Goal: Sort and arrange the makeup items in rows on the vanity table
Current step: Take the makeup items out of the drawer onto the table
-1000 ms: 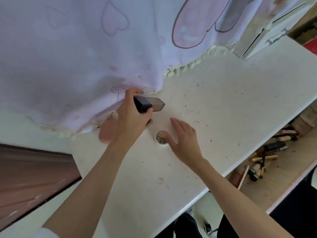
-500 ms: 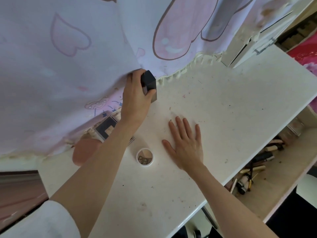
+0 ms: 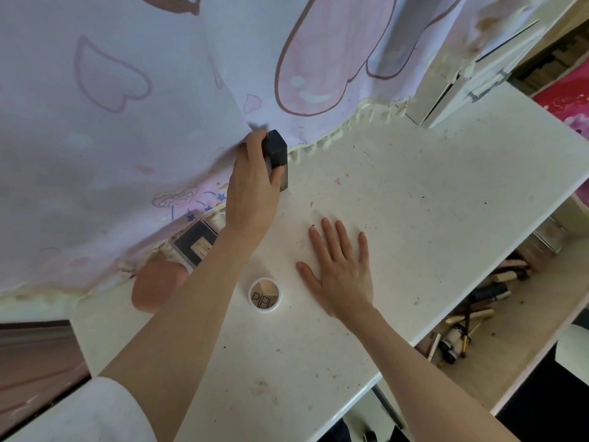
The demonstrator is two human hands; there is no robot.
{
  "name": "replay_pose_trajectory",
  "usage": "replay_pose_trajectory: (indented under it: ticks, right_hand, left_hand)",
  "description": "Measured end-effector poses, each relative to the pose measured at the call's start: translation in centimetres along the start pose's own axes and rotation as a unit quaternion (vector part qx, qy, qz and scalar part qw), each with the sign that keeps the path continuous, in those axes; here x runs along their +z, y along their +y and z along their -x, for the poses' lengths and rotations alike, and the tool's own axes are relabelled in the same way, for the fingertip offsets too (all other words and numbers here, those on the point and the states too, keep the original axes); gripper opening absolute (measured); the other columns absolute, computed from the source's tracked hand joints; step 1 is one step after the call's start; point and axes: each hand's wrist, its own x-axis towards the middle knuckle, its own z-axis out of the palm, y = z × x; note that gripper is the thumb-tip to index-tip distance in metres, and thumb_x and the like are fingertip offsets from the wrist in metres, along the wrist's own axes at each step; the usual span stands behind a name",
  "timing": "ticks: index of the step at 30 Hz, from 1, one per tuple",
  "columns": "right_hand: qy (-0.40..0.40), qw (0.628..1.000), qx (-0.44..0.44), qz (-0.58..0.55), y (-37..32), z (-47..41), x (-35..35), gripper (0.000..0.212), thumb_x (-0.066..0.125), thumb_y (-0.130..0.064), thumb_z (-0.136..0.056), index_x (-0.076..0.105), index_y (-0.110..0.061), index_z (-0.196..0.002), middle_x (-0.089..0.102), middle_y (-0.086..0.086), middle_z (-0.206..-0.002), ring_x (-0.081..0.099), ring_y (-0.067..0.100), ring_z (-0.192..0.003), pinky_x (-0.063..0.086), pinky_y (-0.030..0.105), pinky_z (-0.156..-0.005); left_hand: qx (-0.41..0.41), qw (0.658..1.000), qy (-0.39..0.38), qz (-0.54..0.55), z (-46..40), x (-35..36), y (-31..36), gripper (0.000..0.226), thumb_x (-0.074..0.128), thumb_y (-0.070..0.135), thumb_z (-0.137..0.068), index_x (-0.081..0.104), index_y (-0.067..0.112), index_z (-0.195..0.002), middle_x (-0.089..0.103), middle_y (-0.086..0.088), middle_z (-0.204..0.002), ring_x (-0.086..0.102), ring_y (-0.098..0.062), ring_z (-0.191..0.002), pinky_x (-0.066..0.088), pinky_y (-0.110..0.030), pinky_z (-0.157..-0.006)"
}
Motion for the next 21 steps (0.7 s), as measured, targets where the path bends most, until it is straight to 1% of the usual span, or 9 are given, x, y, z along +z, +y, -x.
replay_pose_trajectory:
  ticks: [3, 5, 7, 9, 12, 14, 16, 19, 21]
  right_hand:
    - [-0.010, 1.000, -0.001, 0.003, 0.0, -0.1, 0.2, 0.066, -0.007, -0.063, -0.087, -0.019, -0.030, -0.142, -0.023, -0.006, -0.150, -0.019, 0.017, -0.143, -0.020, 0.048, -0.112]
    - [-0.018, 1.000, -0.009, 0.000, 0.0, -0.2, 0.0, 0.066, -0.004, -0.061, -0.088, -0.018, -0.028, -0.143, -0.022, -0.006, -0.152, -0.018, 0.018, -0.143, -0.020, 0.048, -0.112]
    - [-0.029, 0.999, -0.030, -0.010, 0.5, 0.0, -0.5, 0.066, 0.006, -0.057, -0.092, -0.009, -0.025, -0.148, -0.014, -0.002, -0.157, -0.015, 0.018, -0.144, -0.019, 0.046, -0.112]
    - [-0.037, 0.998, -0.047, -0.029, 1.5, 1.1, -0.9, 0.063, 0.016, -0.052, -0.096, 0.001, -0.023, -0.150, -0.006, 0.001, -0.158, -0.010, 0.018, -0.145, -0.016, 0.043, -0.113]
    - [-0.042, 0.998, -0.017, -0.053, 4.0, 4.9, -1.2, 0.061, 0.020, -0.048, -0.098, 0.003, -0.021, -0.150, -0.006, 0.003, -0.158, -0.009, 0.020, -0.145, -0.014, 0.043, -0.114]
    - [-0.044, 0.996, 0.014, -0.074, 6.3, 7.8, -1.2, 0.062, 0.022, -0.046, -0.098, 0.001, -0.021, -0.150, -0.006, 0.005, -0.158, -0.010, 0.022, -0.145, -0.013, 0.042, -0.114]
    - [-0.031, 0.994, 0.034, -0.102, 8.8, 10.7, -1.4, 0.062, 0.029, -0.042, -0.098, 0.005, -0.019, -0.150, -0.001, 0.007, -0.158, -0.005, 0.023, -0.145, -0.008, 0.041, -0.115]
    - [0.009, 0.984, 0.077, -0.160, 12.6, 14.5, -1.7, 0.058, 0.044, -0.031, -0.097, 0.022, -0.014, -0.148, 0.013, 0.010, -0.156, 0.005, 0.022, -0.145, 0.006, 0.043, -0.117]
    - [0.031, 0.975, 0.112, -0.192, 14.8, 16.3, -1.5, 0.054, 0.052, -0.021, -0.094, 0.034, -0.008, -0.143, 0.026, 0.014, -0.152, 0.018, 0.028, -0.143, 0.018, 0.042, -0.115]
  left_hand:
    - [-0.007, 0.999, -0.025, -0.024, 1.3, -0.5, 0.1, 0.063, 0.056, 0.009, -0.089, 0.025, 0.015, -0.143, 0.040, -0.010, -0.137, 0.041, -0.023, -0.126, 0.038, -0.036, -0.098]
    - [-0.003, 0.999, -0.026, -0.041, 3.1, -0.8, 0.4, 0.063, 0.054, 0.011, -0.091, 0.021, 0.015, -0.145, 0.037, -0.010, -0.139, 0.039, -0.023, -0.126, 0.039, -0.034, -0.096]
    - [0.002, 0.998, -0.019, -0.052, 5.4, -0.8, 1.1, 0.058, 0.050, 0.015, -0.093, 0.022, 0.015, -0.144, 0.036, -0.007, -0.141, 0.038, -0.019, -0.126, 0.038, -0.026, -0.091]
    - [0.012, 0.998, -0.021, -0.061, 8.1, -0.4, 2.0, 0.053, 0.047, 0.015, -0.094, 0.025, 0.015, -0.142, 0.036, -0.005, -0.143, 0.038, -0.017, -0.127, 0.030, -0.015, -0.090]
    - [0.043, 0.996, -0.056, -0.051, 12.3, 0.8, 3.8, 0.050, 0.046, 0.011, -0.094, 0.029, 0.011, -0.141, 0.037, -0.009, -0.141, 0.039, -0.018, -0.128, 0.026, -0.009, -0.091]
    - [0.050, 0.994, -0.088, -0.041, 15.1, 2.0, 5.3, 0.050, 0.045, 0.012, -0.094, 0.028, 0.012, -0.142, 0.033, -0.009, -0.144, 0.038, -0.021, -0.131, 0.033, -0.015, -0.094]
    - [0.062, 0.991, -0.114, -0.033, 17.5, 3.3, 6.9, 0.051, 0.046, 0.012, -0.094, 0.029, 0.011, -0.142, 0.031, -0.011, -0.146, 0.037, -0.023, -0.133, 0.038, -0.024, -0.098]
    - [0.094, 0.986, -0.134, -0.028, 20.8, 5.5, 9.5, 0.046, 0.051, 0.007, -0.091, 0.040, 0.005, -0.136, 0.040, -0.015, -0.140, 0.045, -0.027, -0.128, 0.047, -0.035, -0.096]
    - [0.130, 0.981, -0.143, -0.019, 22.9, 7.1, 11.0, 0.042, 0.054, 0.002, -0.088, 0.048, 0.001, -0.129, 0.049, -0.017, -0.132, 0.052, -0.028, -0.120, 0.049, -0.037, -0.094]
